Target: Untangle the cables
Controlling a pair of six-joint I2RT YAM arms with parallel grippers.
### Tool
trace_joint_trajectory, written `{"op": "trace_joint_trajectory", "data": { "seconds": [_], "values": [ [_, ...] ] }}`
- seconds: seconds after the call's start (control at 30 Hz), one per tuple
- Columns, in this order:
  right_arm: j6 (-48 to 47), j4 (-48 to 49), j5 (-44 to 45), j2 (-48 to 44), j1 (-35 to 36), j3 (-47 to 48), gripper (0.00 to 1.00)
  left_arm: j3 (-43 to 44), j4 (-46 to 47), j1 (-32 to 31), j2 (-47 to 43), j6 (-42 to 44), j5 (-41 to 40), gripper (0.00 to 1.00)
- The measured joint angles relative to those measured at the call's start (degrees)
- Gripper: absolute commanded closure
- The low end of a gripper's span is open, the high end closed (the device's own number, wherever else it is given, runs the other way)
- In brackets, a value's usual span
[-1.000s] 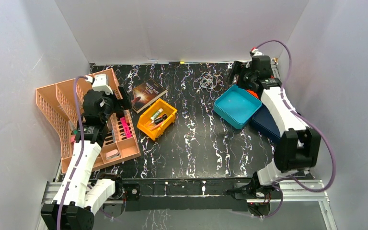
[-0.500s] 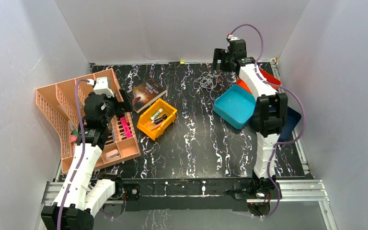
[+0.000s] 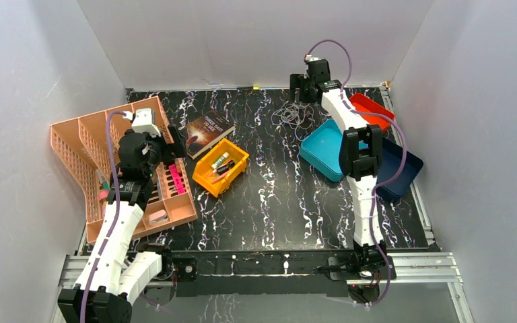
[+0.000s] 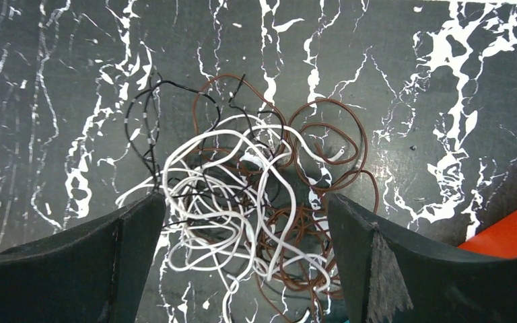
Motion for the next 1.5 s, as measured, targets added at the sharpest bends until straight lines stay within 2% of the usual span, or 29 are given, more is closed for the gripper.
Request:
{"op": "trace_joint_trajectory", "data": {
  "seconds": [0.27,0.6,0.77,1.23,1.5],
  "values": [
    [-2.3,-1.2,0.0,4.3,0.4,1.6,0.02,0.0,0.0,0.0,0.0,0.0,0.4,0.02],
    [-4.0,-1.8,-1.2,7.8,2.1,2.4,0.09,0.0,0.0,0.0,0.5,0.1,0.8,0.02],
    [-4.6,-2.6,-1.3,8.1,3.1,2.4,0.24,0.0,0.0,0.0,0.9,0.1,0.9,0.02],
    [-6.4,-2.7,-2.1,8.1,5.8,1.9,0.78,0.0,0.0,0.0,1.5,0.2,1.1,0.02],
    [-5.7,-2.6,-3.0,3.8,11.0,-4.7,0.86,0.0,0.0,0.1,1.6,0.2,1.1,0.02]
  ]
}}
